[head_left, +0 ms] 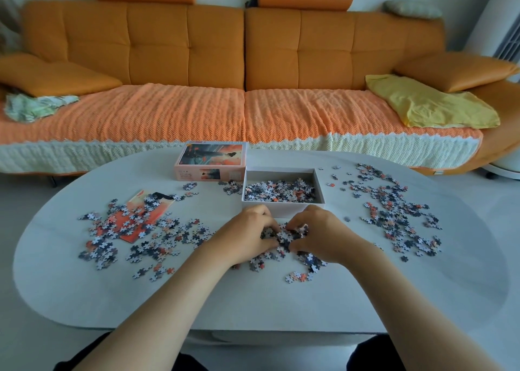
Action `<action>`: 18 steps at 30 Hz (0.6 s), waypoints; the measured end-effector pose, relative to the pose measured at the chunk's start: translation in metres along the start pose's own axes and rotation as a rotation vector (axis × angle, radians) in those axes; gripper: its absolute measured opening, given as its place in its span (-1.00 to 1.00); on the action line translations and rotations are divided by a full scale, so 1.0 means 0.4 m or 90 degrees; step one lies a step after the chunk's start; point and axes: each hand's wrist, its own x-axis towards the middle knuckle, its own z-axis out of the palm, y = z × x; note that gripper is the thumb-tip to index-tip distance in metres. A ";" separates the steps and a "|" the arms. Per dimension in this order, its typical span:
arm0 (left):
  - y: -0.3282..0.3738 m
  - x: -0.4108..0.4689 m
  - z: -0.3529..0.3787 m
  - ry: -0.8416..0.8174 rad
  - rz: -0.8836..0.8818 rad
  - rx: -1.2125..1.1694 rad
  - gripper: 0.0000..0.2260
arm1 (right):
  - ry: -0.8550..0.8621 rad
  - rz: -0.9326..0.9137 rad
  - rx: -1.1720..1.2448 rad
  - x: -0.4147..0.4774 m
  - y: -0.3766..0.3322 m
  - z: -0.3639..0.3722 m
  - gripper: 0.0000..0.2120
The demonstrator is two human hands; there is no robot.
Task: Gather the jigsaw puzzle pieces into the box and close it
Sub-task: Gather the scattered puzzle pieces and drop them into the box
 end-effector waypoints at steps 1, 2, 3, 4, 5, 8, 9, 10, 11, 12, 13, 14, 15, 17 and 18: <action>0.001 0.002 0.000 0.000 -0.001 -0.002 -0.72 | 0.009 -0.005 0.003 0.003 0.000 0.000 -0.62; 0.001 0.004 0.000 -0.001 0.000 -0.006 -0.73 | 0.016 -0.013 0.010 0.007 0.000 0.001 -0.60; 0.000 0.007 -0.001 -0.003 -0.003 -0.012 -0.75 | 0.016 -0.025 0.019 0.011 0.001 0.003 -0.56; 0.001 0.009 -0.002 -0.006 -0.008 -0.019 -0.76 | 0.009 -0.037 0.023 0.015 0.002 0.004 -0.50; 0.002 0.011 -0.004 -0.010 -0.015 -0.025 -0.78 | -0.004 -0.044 0.017 0.020 0.003 0.005 -0.44; 0.006 0.015 -0.010 -0.012 -0.024 -0.040 -0.80 | -0.034 -0.038 -0.017 0.029 0.000 0.005 -0.43; 0.008 0.015 -0.011 -0.008 -0.025 -0.045 -0.81 | -0.037 -0.035 -0.025 0.031 -0.003 0.005 -0.47; 0.008 0.015 -0.012 -0.004 -0.026 -0.052 -0.82 | -0.037 -0.032 -0.032 0.030 -0.007 0.004 -0.50; 0.008 0.014 -0.012 0.000 -0.026 -0.059 -0.84 | -0.035 -0.029 -0.037 0.029 -0.009 0.003 -0.53; 0.006 0.013 -0.013 0.005 -0.022 -0.064 -0.84 | -0.030 -0.026 -0.038 0.028 -0.011 0.003 -0.56; 0.002 0.011 -0.014 0.010 -0.016 -0.068 -0.83 | -0.025 -0.022 -0.038 0.027 -0.011 0.003 -0.57; -0.002 0.008 -0.018 0.014 -0.012 -0.067 -0.79 | -0.021 -0.018 -0.036 0.025 -0.012 0.003 -0.57; -0.008 0.005 -0.021 0.010 -0.012 -0.058 -0.73 | -0.021 -0.015 -0.032 0.022 -0.013 0.003 -0.55; -0.019 -0.005 -0.027 -0.020 -0.021 0.005 -0.55 | -0.041 -0.016 -0.032 0.015 -0.019 0.003 -0.42; -0.021 -0.009 -0.028 -0.035 -0.029 0.043 -0.48 | -0.055 -0.018 -0.047 0.012 -0.024 0.004 -0.36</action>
